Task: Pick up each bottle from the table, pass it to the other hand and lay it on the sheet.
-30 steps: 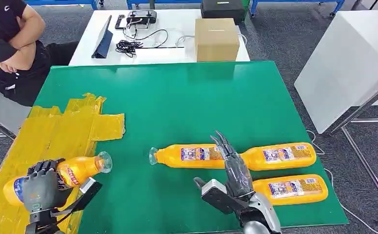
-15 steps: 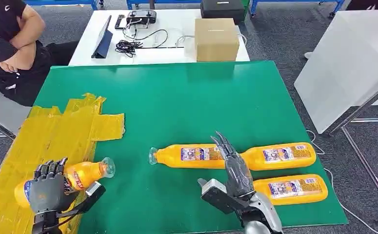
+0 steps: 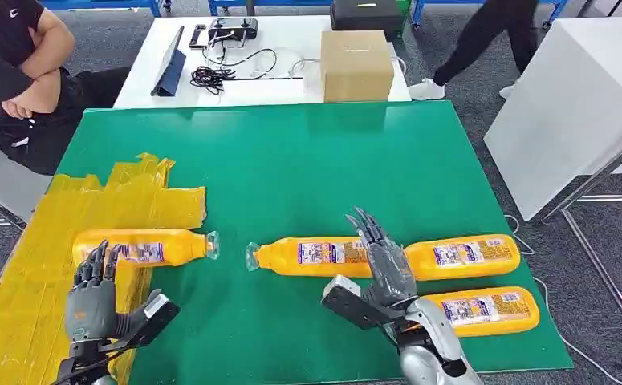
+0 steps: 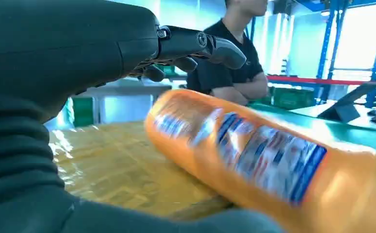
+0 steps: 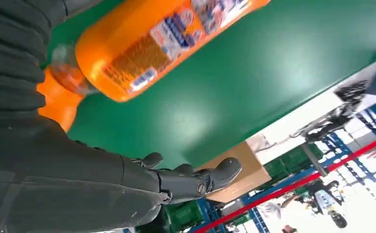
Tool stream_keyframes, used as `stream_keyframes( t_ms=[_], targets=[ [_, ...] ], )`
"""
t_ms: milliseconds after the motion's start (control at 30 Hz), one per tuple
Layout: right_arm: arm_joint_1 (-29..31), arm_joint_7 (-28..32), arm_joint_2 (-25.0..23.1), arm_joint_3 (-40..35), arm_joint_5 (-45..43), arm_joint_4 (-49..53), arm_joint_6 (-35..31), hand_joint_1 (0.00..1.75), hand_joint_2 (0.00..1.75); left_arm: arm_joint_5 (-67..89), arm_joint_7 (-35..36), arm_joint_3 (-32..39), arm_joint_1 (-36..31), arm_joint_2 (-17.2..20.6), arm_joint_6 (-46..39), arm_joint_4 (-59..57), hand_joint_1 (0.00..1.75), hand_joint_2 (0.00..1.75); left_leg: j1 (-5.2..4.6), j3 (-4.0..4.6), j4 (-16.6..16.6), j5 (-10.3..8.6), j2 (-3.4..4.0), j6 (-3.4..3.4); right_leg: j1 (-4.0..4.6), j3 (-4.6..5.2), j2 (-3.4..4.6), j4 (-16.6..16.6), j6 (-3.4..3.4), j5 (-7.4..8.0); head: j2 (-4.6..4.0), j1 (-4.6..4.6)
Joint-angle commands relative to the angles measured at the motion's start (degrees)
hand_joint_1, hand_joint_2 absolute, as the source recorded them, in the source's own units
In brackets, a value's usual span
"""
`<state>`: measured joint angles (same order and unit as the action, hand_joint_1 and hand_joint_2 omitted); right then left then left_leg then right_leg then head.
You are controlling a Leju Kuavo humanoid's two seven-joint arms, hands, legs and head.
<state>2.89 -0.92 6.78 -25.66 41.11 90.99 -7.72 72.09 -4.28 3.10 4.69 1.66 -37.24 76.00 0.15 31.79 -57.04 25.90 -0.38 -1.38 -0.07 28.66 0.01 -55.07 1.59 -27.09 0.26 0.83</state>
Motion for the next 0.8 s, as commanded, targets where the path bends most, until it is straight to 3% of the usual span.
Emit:
stream_keyframes(
  t_ms=[33,333,467,567,800],
  targets=[
    [4.58,-0.38,0.93,-1.43,0.19,-6.83,0.44,0.00,1.75,-0.85,-0.48,-1.47,-2.02,-0.38,0.49,-1.78,0.00,0.00,0.05,-0.11,0.06,0.01,0.03,0.05,0.05,-0.14,0.00,0.11,0.01,0.01,0.00,0.02],
    [4.50,-0.69,1.13,-1.62,0.48,-6.63,0.61,0.00,1.75,-2.89,-1.69,-1.55,-1.93,-0.55,0.60,-1.55,0.00,0.00,0.03,-0.01,0.04,-0.01,0.00,0.04,0.02,-0.03,-0.02,0.06,0.01,0.02,0.00,0.02],
    [7.46,-2.75,1.49,-1.86,3.06,-10.66,1.47,0.00,1.75,-36.72,-17.89,1.34,-1.37,-4.85,8.29,5.44,0.00,0.00,0.03,0.06,-0.01,0.00,0.02,0.02,0.02,0.03,0.01,0.02,0.02,0.02,0.00,0.02],
    [10.29,-3.50,0.98,-2.39,4.23,-15.58,2.76,0.00,1.75,-55.78,-23.69,5.09,-0.16,-9.15,17.61,12.70,0.00,0.00,0.07,0.09,-0.07,0.03,0.04,0.01,0.06,0.02,0.02,0.02,0.05,0.03,0.00,0.04],
    [15.18,-3.83,-0.79,-5.55,5.08,-23.72,4.79,0.00,1.75,-59.69,-24.84,4.13,0.84,-10.22,20.79,15.49,0.00,0.00,0.01,-0.01,0.00,0.02,0.09,0.04,0.02,-0.03,0.12,0.03,0.01,0.04,0.00,0.02]
  ],
)
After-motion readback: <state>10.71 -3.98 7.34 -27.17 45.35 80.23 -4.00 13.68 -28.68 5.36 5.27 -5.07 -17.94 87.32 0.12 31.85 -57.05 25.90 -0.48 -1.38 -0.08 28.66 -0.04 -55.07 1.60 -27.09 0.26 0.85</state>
